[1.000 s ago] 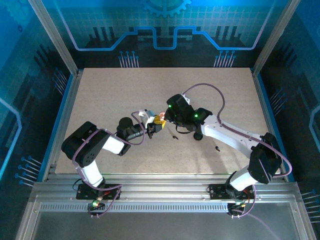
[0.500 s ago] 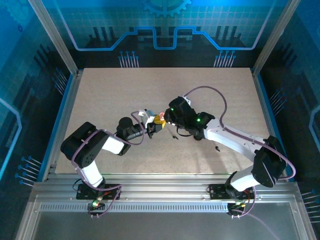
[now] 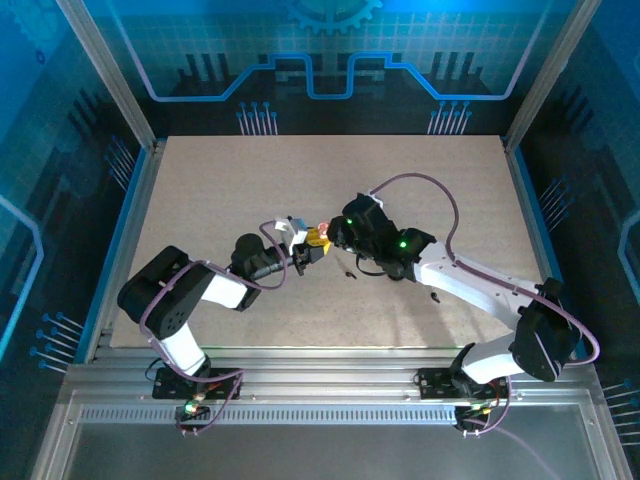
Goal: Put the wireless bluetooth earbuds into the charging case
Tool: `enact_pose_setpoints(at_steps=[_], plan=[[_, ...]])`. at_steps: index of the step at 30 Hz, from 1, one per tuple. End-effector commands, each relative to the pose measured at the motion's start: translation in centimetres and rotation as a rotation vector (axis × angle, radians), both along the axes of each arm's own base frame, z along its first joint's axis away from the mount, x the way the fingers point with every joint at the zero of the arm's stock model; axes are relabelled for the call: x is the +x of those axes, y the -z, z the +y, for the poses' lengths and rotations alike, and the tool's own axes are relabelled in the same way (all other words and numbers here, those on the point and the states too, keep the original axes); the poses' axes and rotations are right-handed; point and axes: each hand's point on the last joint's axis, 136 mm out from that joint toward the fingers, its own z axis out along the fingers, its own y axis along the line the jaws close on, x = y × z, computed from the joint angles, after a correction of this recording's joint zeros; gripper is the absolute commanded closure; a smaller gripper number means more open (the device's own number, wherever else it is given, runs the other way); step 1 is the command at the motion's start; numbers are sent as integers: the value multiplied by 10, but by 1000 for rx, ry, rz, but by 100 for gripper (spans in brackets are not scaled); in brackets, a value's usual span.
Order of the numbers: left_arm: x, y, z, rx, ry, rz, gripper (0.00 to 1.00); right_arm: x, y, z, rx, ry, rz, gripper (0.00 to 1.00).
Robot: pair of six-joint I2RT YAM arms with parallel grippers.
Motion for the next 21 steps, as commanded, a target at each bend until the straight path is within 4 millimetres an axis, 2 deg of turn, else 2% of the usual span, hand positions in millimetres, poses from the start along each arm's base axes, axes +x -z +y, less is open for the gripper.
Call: enact_pose_setpoints(at_steps=[1,6,11,17,21], plan=[[-4,-27,-2,-42,28,-77,92,-1,-15,2,20,-25,-49,66],[-7,-30,-1,-49,31,-74,92,0,-36,-9,-10,-38,-140,64],[-10,-33,1,-63,29,-65,92,-2,-58,-15,-73,-131,-266,61],[-15,-39,4,-80,25,-55,92,-4,-66,-24,-175,-210,-373,59],[-19,-36,6,-67,27,-39,93,-11,-71,-15,-177,-319,-422,58]])
